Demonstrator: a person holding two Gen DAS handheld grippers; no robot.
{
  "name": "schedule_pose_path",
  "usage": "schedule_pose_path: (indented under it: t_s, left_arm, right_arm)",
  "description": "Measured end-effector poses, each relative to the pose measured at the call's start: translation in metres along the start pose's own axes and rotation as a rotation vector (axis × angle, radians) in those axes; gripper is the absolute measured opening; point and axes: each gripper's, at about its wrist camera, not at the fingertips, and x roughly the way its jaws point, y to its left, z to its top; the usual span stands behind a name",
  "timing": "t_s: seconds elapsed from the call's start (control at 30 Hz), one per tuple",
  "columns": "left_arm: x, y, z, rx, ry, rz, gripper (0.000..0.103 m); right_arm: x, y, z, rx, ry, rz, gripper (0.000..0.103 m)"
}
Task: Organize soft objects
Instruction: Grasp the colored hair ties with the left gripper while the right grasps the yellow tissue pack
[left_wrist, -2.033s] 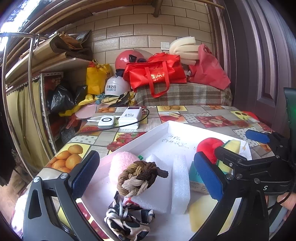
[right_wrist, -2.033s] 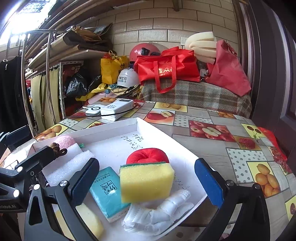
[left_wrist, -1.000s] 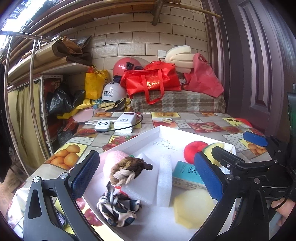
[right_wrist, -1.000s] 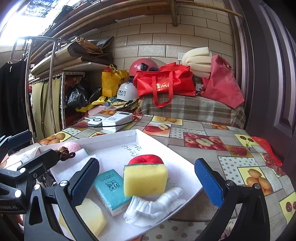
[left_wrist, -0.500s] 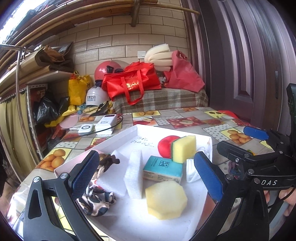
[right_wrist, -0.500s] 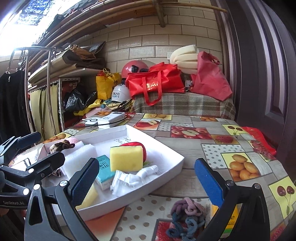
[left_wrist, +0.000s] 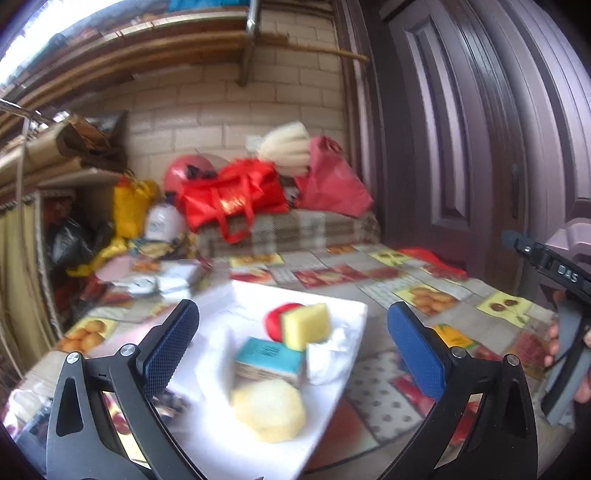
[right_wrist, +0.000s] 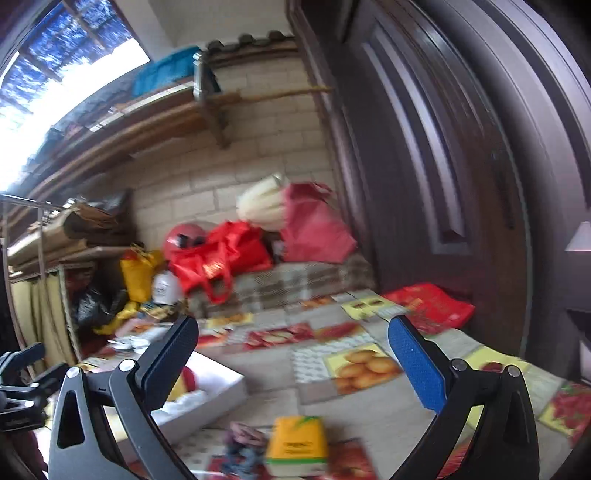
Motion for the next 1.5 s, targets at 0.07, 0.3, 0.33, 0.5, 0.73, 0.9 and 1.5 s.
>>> schedule_pose_path:
  t_s: [0.07, 0.3, 0.33, 0.5, 0.73, 0.9, 1.5]
  left_arm:
    - [0.013, -0.009, 0.000, 0.000, 0.089, -0.065, 0.103]
    - [0.054, -0.053, -0.019, 0.047, 0.298, -0.232, 0.103]
    - [0.057, -0.056, -0.019, 0.050, 0.314, -0.249, 0.103]
    - [0.060, -0.064, -0.020, 0.059, 0.336, -0.266, 0.103]
    - [0.075, -0.095, -0.031, 0.208, 0.443, -0.281, 0.103]
    - [0.075, -0.103, -0.033, 0.244, 0.439, -0.291, 0.103]
    - [0.156, -0.142, -0.030, 0.234, 0.561, -0.236, 0.102]
  right_arm:
    - [0.008, -0.015, 0.004, 0.013, 0.069, -0.015, 0.103]
    - [0.050, -0.036, -0.011, -0.100, 0.437, -0.057, 0.103]
    - [0.056, -0.037, -0.019, -0.094, 0.493, -0.052, 0.103]
    - [0.063, -0.031, -0.046, -0.091, 0.594, 0.014, 0.102]
    - [0.083, 0.012, -0.058, -0.195, 0.649, 0.067, 0.083]
    - [0.104, 0.021, -0.067, -0.221, 0.728, 0.056, 0.052]
    - [0.106, -0.063, -0.055, -0.059, 0.754, -0.084, 0.062]
